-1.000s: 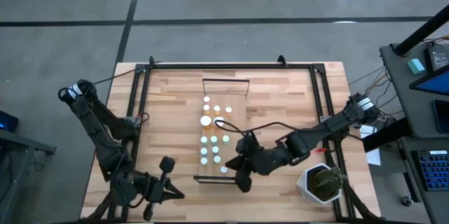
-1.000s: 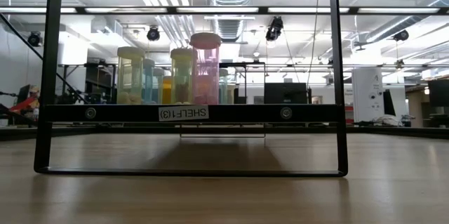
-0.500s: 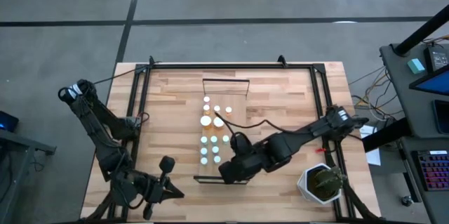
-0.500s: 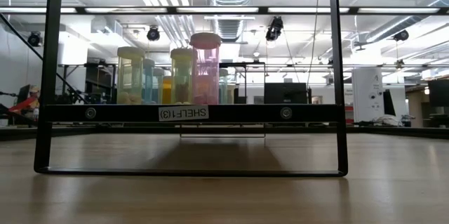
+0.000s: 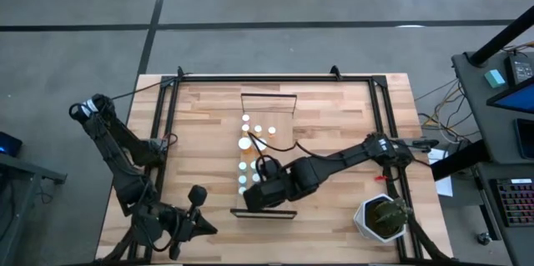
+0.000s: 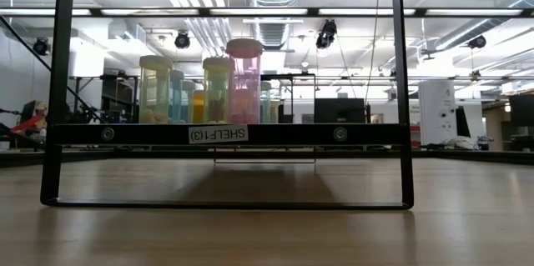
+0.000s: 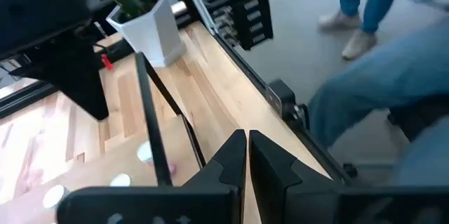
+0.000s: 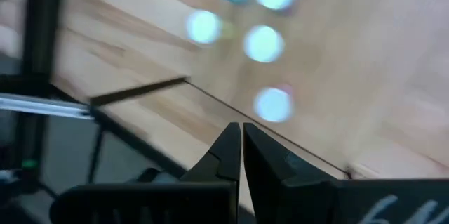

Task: Pick and place medicine bottles onto shelf by color
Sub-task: Adjust the pill bottles on the shelf

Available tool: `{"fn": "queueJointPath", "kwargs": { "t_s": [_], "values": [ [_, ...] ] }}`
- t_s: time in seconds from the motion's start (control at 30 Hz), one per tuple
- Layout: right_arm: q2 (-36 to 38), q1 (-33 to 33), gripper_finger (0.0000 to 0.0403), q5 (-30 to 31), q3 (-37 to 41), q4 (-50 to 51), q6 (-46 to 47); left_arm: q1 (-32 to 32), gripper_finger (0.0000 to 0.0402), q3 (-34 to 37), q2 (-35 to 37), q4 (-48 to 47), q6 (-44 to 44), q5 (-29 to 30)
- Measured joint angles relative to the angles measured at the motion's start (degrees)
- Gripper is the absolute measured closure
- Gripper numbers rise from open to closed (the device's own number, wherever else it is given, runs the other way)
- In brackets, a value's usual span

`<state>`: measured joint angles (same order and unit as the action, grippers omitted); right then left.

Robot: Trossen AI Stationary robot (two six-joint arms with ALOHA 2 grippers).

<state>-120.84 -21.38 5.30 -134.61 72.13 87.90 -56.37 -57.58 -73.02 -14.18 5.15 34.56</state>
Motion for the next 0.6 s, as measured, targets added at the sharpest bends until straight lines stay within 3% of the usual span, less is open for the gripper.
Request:
{"fn": "queueJointPath", "kwargs": {
  "t_s": [0.6],
  "values": [
    [-0.25,4.02,0.0394,-2.98,0.93,8.1,-3.29,-1.6,0.04,0.0,0.86,-2.66,-1.03,-0.02]
  ]
}}
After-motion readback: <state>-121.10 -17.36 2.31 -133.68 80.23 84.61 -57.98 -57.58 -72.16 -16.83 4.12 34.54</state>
